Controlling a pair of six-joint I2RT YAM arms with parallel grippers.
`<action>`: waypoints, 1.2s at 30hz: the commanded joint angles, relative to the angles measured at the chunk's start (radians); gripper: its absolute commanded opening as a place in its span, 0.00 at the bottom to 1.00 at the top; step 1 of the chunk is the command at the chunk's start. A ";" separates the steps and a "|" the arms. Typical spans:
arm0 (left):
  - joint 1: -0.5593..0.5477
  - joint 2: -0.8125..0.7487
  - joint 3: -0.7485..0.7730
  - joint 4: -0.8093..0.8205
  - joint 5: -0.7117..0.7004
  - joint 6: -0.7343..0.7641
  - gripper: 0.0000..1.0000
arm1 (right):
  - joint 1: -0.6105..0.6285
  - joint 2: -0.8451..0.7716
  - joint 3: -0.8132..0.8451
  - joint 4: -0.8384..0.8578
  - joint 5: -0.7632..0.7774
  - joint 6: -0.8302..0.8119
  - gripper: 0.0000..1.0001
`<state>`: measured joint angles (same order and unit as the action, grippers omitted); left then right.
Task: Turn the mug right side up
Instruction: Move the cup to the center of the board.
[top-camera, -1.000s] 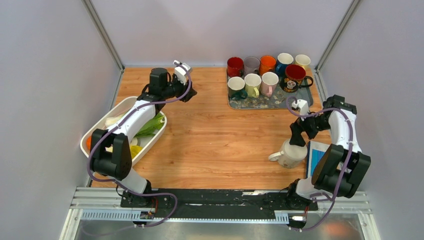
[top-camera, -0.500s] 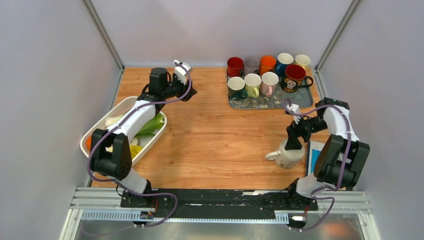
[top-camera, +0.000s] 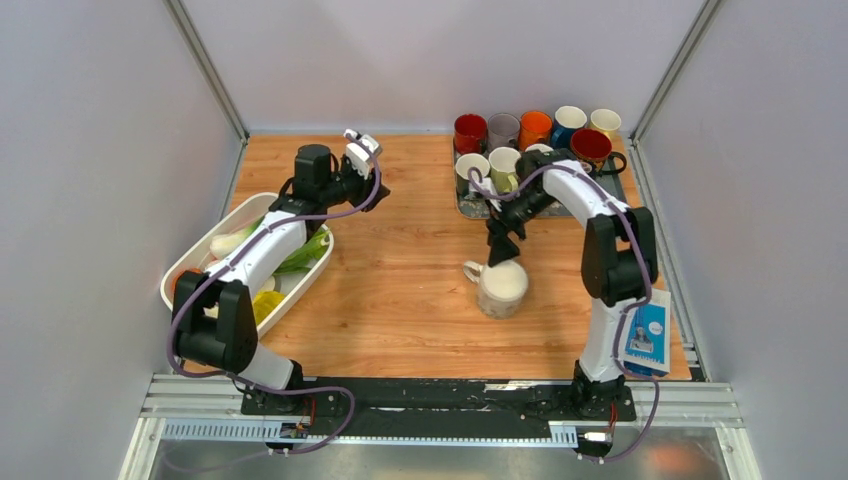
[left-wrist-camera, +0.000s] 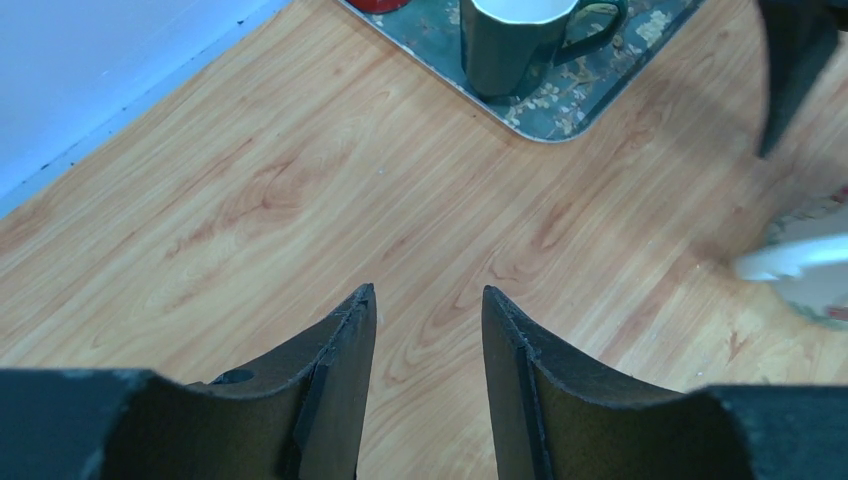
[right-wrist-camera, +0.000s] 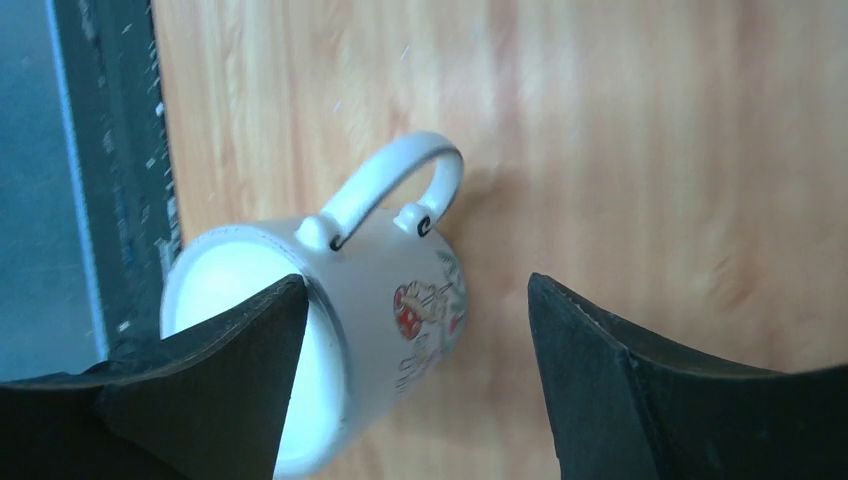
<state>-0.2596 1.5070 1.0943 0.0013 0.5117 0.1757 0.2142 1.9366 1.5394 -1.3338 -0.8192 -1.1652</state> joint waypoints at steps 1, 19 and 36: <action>0.004 -0.098 -0.036 -0.008 -0.004 0.065 0.51 | 0.080 0.156 0.230 0.272 0.056 -0.024 0.81; 0.006 -0.103 -0.100 -0.083 0.080 0.033 0.51 | 0.067 -0.098 -0.007 0.316 0.140 -0.038 0.84; 0.006 -0.179 -0.173 -0.045 0.071 0.040 0.51 | 0.050 -0.177 0.014 0.239 0.101 0.033 0.89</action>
<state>-0.2592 1.3556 0.9325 -0.0883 0.5621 0.2363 0.2947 1.8324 1.5379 -1.0603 -0.7143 -1.1332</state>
